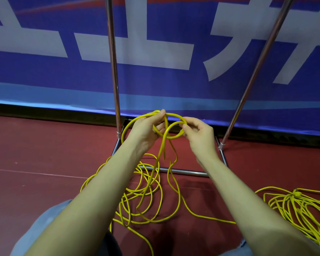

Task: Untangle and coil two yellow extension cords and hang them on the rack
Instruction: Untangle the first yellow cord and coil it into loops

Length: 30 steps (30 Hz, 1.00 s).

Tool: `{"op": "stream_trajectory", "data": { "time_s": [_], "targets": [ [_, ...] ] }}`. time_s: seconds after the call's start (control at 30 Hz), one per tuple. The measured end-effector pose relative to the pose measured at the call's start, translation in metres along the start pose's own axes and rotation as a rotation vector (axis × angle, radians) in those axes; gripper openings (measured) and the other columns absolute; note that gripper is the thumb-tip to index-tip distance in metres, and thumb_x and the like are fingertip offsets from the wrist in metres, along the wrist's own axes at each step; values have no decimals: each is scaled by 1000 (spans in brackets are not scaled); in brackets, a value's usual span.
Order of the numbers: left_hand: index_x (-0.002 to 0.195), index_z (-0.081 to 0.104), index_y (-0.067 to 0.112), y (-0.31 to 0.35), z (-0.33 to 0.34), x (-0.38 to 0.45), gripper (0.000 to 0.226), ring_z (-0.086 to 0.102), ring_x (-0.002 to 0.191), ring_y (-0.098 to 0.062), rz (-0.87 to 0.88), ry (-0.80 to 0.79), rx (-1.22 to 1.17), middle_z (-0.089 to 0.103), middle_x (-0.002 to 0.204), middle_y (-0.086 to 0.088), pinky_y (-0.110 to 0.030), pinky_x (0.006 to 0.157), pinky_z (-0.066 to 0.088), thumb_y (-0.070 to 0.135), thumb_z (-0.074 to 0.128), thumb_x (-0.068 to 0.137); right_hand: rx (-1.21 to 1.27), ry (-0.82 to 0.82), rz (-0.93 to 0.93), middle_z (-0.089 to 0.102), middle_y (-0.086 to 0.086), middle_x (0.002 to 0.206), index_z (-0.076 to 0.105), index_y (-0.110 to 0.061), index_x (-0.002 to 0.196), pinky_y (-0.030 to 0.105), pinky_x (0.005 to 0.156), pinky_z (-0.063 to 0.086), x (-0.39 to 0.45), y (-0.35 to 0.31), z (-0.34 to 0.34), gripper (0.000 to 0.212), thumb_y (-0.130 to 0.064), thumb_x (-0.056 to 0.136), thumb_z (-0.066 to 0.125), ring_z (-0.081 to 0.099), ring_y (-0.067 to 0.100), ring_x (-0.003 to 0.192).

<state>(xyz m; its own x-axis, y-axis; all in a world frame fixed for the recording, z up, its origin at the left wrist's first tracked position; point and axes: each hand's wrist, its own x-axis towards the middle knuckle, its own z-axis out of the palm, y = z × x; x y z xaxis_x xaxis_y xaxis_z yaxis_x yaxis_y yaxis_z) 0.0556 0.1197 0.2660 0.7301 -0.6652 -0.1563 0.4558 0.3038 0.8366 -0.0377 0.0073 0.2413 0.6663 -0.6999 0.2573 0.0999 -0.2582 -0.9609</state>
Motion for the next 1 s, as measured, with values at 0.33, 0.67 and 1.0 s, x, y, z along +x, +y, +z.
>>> {"op": "stream_trajectory", "data": {
  "time_s": [0.33, 0.67, 1.0],
  "targets": [
    [83, 56, 12, 3, -2, 1, 13, 71, 69, -18, -87, 25, -145, 68, 78, -6, -36, 72, 56, 21, 57, 93, -28, -169, -179, 55, 3, 100, 65, -28, 106, 24, 85, 47, 0, -7, -6, 34, -1, 85, 64, 58, 11, 90],
    [88, 55, 12, -5, -8, 5, 6, 67, 63, -18, 14, 61, -39, 66, 73, -6, -32, 60, 54, 15, 57, 93, -324, -80, -456, 57, -6, 91, 61, -11, 91, 36, 86, 40, -4, -11, -4, 8, -16, 86, 58, 50, 14, 91],
    [85, 53, 11, -12, -22, 14, 9, 65, 53, -15, 76, 208, -77, 64, 61, -3, -30, 60, 56, 9, 56, 94, -1, -91, -343, 60, -13, 87, 58, -30, 92, 29, 71, 47, -5, -23, -6, 24, -7, 91, 55, 56, 13, 78]
  ]
}}
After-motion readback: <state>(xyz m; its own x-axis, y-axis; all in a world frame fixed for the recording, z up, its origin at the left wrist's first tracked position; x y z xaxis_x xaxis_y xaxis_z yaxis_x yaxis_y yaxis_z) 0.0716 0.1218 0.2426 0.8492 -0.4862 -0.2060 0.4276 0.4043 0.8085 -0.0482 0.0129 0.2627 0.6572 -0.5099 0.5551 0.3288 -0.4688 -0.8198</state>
